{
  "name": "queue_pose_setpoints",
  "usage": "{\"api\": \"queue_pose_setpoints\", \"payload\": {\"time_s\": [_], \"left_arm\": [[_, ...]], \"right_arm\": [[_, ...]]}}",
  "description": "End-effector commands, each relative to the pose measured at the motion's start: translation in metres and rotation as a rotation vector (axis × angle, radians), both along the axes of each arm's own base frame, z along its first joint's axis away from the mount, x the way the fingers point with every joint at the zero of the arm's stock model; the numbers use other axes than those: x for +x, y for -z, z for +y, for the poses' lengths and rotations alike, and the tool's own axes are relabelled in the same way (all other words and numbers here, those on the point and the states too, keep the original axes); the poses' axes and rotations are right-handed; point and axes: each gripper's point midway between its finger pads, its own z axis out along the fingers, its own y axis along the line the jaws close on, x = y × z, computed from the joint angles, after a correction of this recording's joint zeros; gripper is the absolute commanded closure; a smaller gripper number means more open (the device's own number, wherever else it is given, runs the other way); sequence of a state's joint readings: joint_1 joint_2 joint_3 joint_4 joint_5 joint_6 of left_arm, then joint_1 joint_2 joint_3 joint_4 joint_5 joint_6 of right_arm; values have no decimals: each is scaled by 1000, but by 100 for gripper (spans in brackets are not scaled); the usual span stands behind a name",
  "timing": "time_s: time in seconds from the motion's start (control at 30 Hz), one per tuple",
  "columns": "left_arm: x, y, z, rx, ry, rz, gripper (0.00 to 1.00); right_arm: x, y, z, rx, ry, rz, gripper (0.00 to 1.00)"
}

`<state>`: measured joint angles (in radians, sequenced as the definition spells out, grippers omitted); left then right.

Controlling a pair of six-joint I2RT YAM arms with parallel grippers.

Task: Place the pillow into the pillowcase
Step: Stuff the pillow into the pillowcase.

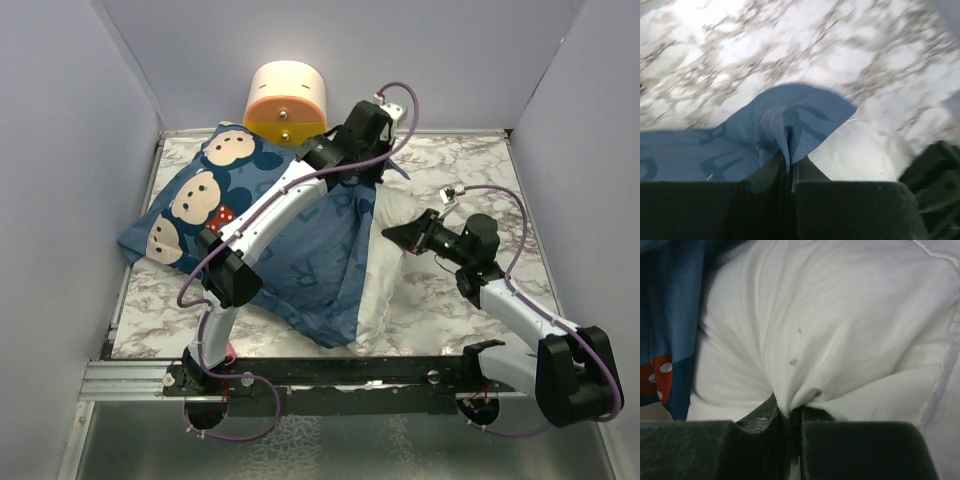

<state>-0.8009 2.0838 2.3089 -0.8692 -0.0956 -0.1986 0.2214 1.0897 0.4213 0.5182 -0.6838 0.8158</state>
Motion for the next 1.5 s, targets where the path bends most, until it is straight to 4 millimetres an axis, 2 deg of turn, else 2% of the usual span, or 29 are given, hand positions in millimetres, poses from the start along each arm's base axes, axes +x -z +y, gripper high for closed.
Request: {"api": "queue_pose_setpoints", "payload": {"time_s": [0.0,0.07,0.1,0.17,0.23,0.3,0.37,0.43,0.47,0.53,0.57,0.63,0.7,0.73,0.8,0.87,0.93,0.97,1.07,1.17,1.23,1.37,1.43,1.47], "left_arm": [[-36,-181,-62,-721,234,-48,100],[-59,-239,-74,-947,353,-42,100],[-71,-269,-73,-1052,400,-34,100],[-97,-324,-61,-1194,504,-74,100],[-125,-366,-43,-1294,601,-109,100],[-151,-392,-25,-1345,673,-136,100],[-168,-397,-11,-1337,698,-146,100],[-171,-376,-4,-1275,651,-142,100],[-171,-359,2,-1239,606,-147,100],[-161,-306,8,-1173,502,-99,100],[-160,-273,9,-1142,464,-46,100],[-162,-208,9,-1091,397,113,100],[-177,-147,7,-1049,370,306,96],[-187,-125,7,-1022,366,390,88],[-206,-97,12,-945,354,492,69],[-214,-95,25,-879,334,476,49],[-213,-114,44,-820,318,377,31],[-210,-129,53,-795,319,324,25],[-194,-179,82,-746,293,169,22],[-171,-210,104,-715,164,57,20],[-152,-203,113,-666,46,38,20],[-104,-148,127,-518,-206,46,17],[-86,-140,125,-511,-273,21,12],[-81,-140,120,-520,-292,10,2]], "right_arm": [[31,-53,13,65,-18,-119,99],[58,-95,18,95,-6,-205,99],[72,-121,21,110,1,-256,99],[92,-180,26,151,-5,-372,99],[101,-233,32,187,-39,-477,99],[100,-267,39,205,-87,-558,99],[94,-271,47,190,-132,-593,99],[85,-240,53,154,-166,-556,99],[79,-212,55,135,-185,-505,99],[59,-149,56,84,-239,-388,98],[47,-111,54,50,-263,-312,97],[17,-52,48,-5,-297,-196,96],[-13,-17,42,-29,-336,-118,95],[-27,-6,40,-34,-356,-90,94],[-47,8,36,-50,-383,-55,93],[-58,15,32,-77,-400,-50,92],[-64,20,31,-107,-424,-54,92],[-66,21,30,-120,-438,-61,92],[-71,24,30,-153,-478,-86,92],[-74,24,32,-181,-509,-116,93],[-77,24,35,-188,-526,-131,93],[-82,25,44,-212,-539,-150,93],[-83,25,45,-223,-537,-147,93],[-84,26,45,-225,-536,-143,94]]}}
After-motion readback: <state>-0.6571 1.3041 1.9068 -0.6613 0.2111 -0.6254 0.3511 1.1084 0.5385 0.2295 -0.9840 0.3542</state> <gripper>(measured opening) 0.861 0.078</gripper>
